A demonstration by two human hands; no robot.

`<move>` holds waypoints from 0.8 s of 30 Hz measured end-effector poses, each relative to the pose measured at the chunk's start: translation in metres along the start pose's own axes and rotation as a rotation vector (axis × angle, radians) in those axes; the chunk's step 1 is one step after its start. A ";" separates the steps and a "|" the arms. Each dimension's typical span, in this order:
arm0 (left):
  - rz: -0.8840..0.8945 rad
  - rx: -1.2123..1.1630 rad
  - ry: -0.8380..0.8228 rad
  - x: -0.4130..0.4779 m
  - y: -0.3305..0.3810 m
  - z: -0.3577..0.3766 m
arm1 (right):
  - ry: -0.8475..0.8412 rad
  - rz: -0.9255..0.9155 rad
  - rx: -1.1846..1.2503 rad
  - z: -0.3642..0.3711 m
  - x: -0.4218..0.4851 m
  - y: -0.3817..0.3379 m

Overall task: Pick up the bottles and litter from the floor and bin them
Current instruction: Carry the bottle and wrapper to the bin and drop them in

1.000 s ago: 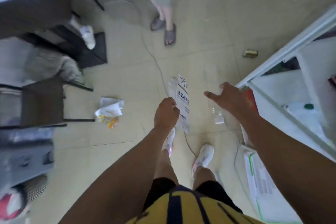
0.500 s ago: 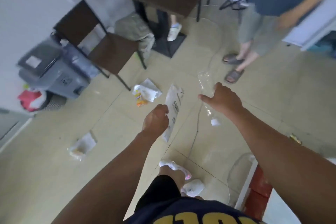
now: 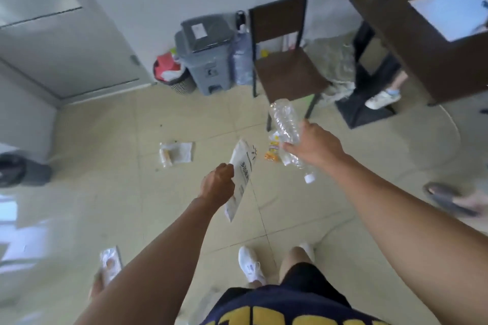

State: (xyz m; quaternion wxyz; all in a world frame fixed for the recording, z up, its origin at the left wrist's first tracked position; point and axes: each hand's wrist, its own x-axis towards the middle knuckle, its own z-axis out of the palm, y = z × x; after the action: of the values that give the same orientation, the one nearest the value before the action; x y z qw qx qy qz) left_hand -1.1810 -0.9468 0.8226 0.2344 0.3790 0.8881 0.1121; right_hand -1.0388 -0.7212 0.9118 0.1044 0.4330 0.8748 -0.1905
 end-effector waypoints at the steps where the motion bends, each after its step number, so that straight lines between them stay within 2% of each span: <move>1: -0.043 -0.015 0.022 0.004 -0.009 -0.004 | -0.005 -0.059 -0.036 -0.003 0.016 -0.015; 8: -0.355 -0.097 0.159 0.024 -0.056 -0.031 | -0.042 -0.465 -0.264 -0.008 0.124 -0.119; 12: -0.546 -0.190 0.248 0.019 -0.079 -0.055 | -0.082 -0.629 -0.318 0.000 0.158 -0.191; 18: -0.765 -0.295 0.373 -0.008 -0.140 -0.093 | -0.209 -0.811 -0.331 0.035 0.169 -0.317; 24: -0.953 -0.336 0.417 -0.038 -0.242 -0.112 | -0.313 -0.932 -0.343 0.094 0.156 -0.445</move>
State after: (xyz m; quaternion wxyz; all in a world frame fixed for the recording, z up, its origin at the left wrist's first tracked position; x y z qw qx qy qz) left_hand -1.3643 -1.1434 0.8414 0.1354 -0.1385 0.9591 0.2065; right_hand -1.4862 -0.8949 0.8809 0.2078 -0.0594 0.9673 -0.1331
